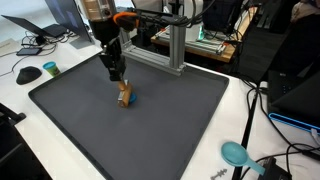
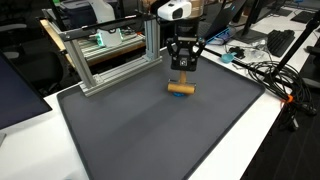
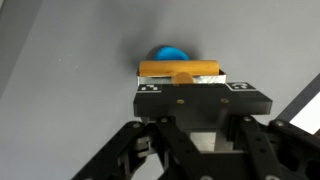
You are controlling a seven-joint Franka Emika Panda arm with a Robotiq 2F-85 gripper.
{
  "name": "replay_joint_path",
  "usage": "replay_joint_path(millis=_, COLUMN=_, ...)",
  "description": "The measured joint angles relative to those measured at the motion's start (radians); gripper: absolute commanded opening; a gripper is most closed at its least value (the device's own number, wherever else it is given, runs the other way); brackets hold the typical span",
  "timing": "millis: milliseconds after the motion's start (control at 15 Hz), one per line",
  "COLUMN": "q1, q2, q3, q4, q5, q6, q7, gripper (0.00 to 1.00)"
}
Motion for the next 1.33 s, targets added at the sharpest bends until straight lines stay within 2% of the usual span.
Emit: replay_joint_path(millis=1333, q1=0.002, q2=0.082, q3=0.001, q4=0.126, q5=0.006, q6=-0.119, q7=-0.025, gripper=0.22)
